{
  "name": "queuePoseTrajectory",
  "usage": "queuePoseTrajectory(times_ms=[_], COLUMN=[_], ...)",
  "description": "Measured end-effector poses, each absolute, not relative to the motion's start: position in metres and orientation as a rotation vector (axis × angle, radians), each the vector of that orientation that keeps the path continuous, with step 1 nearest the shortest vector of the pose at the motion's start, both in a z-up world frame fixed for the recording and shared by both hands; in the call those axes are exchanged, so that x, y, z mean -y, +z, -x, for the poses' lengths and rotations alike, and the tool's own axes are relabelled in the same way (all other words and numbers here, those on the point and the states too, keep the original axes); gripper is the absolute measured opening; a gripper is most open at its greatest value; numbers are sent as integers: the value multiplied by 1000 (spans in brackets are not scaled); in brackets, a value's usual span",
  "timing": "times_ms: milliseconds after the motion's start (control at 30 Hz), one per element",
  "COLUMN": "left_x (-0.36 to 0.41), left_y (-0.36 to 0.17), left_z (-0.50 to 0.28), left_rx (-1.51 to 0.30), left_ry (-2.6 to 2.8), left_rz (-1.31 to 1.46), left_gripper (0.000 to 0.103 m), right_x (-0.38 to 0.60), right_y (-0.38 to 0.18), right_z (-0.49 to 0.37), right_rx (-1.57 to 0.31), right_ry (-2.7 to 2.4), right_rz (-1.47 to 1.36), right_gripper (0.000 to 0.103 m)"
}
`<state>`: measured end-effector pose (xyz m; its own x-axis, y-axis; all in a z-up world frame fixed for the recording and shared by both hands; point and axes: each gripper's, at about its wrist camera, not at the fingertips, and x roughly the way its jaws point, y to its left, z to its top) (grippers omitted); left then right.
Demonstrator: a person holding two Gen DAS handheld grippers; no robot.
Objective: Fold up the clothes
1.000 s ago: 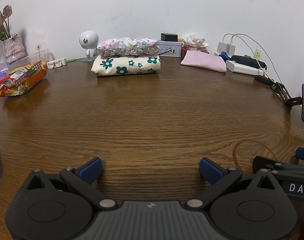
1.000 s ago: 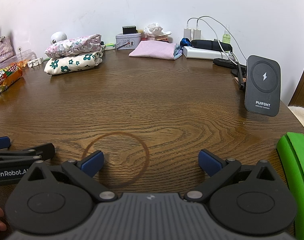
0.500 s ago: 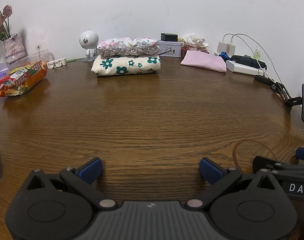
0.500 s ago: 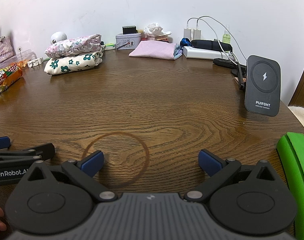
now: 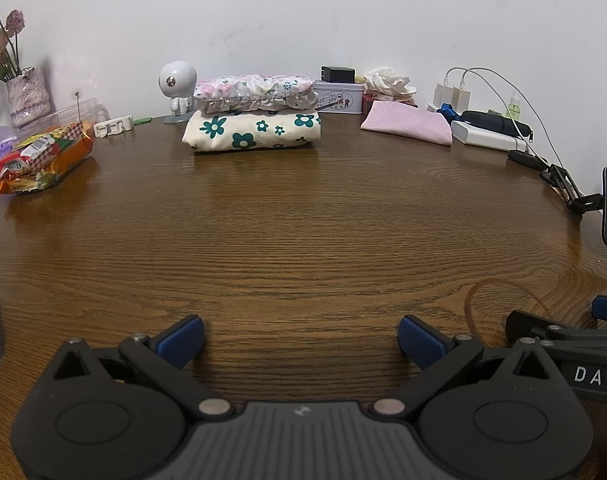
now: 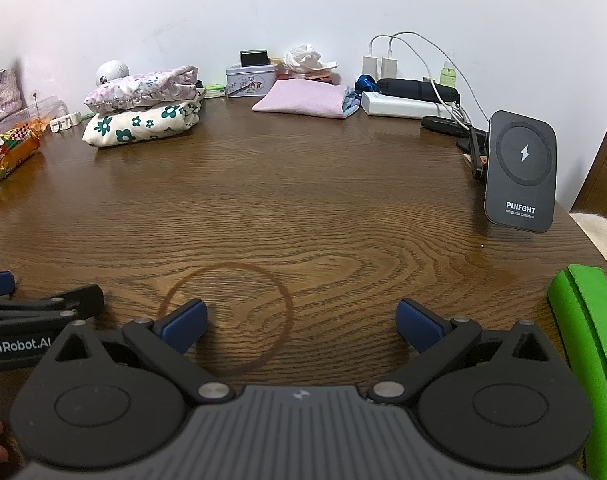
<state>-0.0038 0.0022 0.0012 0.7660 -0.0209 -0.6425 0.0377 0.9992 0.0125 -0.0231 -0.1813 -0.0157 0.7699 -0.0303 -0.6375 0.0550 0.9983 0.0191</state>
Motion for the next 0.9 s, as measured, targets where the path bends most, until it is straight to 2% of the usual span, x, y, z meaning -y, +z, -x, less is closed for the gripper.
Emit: queuePoseTrajectory(times_ms=[900], left_x=[-2], left_y=[1], left_z=[3], left_rx=[-698], left_ry=[-38], left_rz=[-26], left_gripper=[103], right_x=[181], right_y=[-16], right_z=[23], right_rx=[-692], right_ry=[-44], right_rz=[-29], right_gripper=[102])
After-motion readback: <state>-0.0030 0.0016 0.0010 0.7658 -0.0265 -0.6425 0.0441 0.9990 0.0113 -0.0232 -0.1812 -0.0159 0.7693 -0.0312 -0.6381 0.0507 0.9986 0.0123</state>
